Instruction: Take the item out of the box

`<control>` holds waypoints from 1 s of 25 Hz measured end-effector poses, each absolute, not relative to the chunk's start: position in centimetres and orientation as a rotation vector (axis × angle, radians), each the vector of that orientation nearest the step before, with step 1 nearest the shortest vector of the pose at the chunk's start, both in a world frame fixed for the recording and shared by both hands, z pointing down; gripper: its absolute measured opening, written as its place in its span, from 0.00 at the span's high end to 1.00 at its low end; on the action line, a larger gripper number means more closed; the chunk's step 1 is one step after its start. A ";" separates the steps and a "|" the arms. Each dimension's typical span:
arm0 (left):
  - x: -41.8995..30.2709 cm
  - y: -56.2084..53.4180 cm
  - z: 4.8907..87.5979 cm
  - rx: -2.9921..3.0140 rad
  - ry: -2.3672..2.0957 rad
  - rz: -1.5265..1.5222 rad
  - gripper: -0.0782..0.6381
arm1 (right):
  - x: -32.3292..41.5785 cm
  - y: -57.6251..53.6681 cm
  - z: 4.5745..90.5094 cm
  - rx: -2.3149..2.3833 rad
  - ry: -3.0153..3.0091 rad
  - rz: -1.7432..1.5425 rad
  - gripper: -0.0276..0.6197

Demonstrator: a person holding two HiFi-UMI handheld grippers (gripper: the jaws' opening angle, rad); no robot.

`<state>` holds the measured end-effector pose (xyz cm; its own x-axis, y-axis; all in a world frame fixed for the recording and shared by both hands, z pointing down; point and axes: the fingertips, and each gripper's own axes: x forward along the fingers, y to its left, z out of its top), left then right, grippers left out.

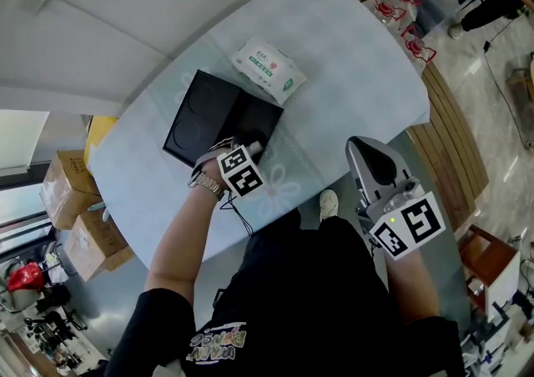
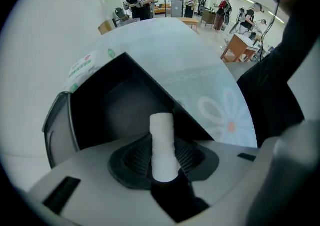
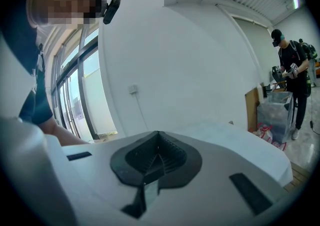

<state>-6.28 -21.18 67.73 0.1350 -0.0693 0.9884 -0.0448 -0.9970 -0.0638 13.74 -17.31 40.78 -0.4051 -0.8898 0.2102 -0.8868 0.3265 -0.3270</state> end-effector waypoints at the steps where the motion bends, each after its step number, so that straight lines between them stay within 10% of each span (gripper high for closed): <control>1: -6.3 -21.2 67.7 -2.356 0.124 -2.049 0.70 | 13.7 -17.2 40.7 -1.705 2.556 -0.619 0.94; 25: -7.5 -22.5 64.0 -2.554 0.880 -1.790 0.71 | 14.4 -15.1 39.2 -1.605 2.619 -0.569 0.94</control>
<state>-7.45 -22.52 64.05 0.2443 -0.3726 0.8953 -0.4818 -0.8479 -0.2213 14.38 -15.10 39.20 -0.4720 -0.8646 0.1721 -0.8581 0.4058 -0.3147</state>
